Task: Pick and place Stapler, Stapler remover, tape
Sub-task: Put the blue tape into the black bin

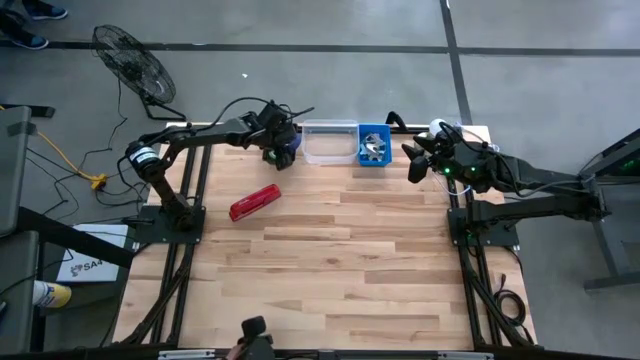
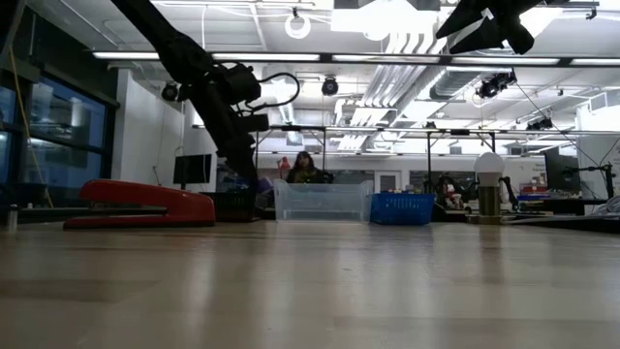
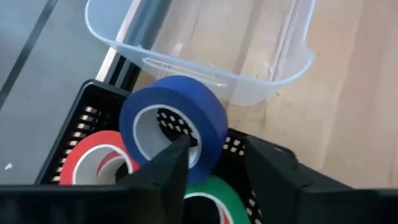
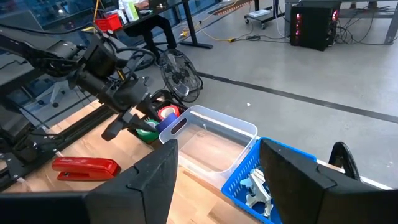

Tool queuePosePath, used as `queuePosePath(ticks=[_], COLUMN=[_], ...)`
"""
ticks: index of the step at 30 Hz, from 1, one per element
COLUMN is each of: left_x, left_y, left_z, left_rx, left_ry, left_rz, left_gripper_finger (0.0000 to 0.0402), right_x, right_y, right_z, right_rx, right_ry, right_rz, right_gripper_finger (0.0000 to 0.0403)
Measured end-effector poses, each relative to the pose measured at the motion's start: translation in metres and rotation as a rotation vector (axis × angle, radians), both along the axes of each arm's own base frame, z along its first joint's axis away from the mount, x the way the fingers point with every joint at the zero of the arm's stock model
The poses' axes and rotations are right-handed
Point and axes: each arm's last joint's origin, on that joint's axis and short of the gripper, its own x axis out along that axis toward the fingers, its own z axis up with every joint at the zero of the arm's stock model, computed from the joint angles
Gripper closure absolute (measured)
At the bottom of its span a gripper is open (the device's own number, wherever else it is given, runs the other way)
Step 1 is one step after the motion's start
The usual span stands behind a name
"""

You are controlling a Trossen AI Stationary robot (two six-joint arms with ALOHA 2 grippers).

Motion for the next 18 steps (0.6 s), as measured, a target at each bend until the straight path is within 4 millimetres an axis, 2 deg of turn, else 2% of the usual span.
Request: queuePosePath(ticks=[6, 8, 13, 18], left_x=[-0.001, -0.002, 0.0, 0.002], left_y=[0.001, 0.001, 0.004, 0.007], left_z=[0.0, 0.0, 0.013, 0.038], left_rx=[0.031, 0.026, 0.048, 0.073], left_ry=[0.029, 0.048, 0.082, 0.156], left_rz=[0.034, 0.039, 0.036, 0.045], left_gripper_finger=[0.0365, 0.0391, 0.0397, 0.04], right_x=[0.0, 0.0, 0.0, -0.001], right_y=[0.0, 0.0, 0.0, 0.0], right_z=[0.0, 0.0, -0.001, -0.001], right_rx=[0.0, 0.0, 0.001, 0.003], right_ry=[0.0, 0.0, 0.006, 0.016], right_rz=[0.0, 0.0, 0.0, 0.0], right_gripper_finger=[0.0187, 0.0186, 0.0187, 0.0185])
